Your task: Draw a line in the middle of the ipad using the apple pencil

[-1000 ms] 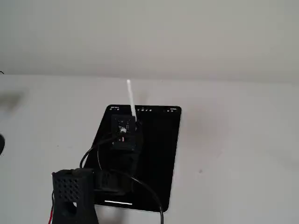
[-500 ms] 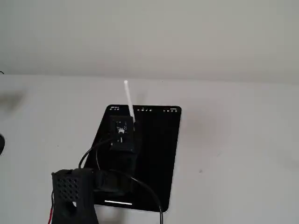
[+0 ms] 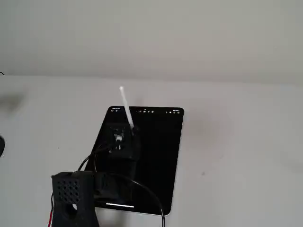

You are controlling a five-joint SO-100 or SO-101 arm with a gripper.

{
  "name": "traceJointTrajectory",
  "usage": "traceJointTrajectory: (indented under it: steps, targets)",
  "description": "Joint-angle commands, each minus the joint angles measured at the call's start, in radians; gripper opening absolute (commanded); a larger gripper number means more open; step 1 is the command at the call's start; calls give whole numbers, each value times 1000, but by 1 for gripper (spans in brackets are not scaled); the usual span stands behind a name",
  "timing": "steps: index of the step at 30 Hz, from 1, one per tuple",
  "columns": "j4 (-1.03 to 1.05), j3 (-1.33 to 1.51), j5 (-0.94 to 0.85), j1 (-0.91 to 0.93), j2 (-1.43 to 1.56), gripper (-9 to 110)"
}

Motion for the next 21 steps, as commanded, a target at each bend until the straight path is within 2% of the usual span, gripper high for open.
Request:
traceJointTrajectory:
  steps: [1,21]
  targets:
    - [-23,75,-3,-20,43,0]
    - [-209,364,2,14,86,0]
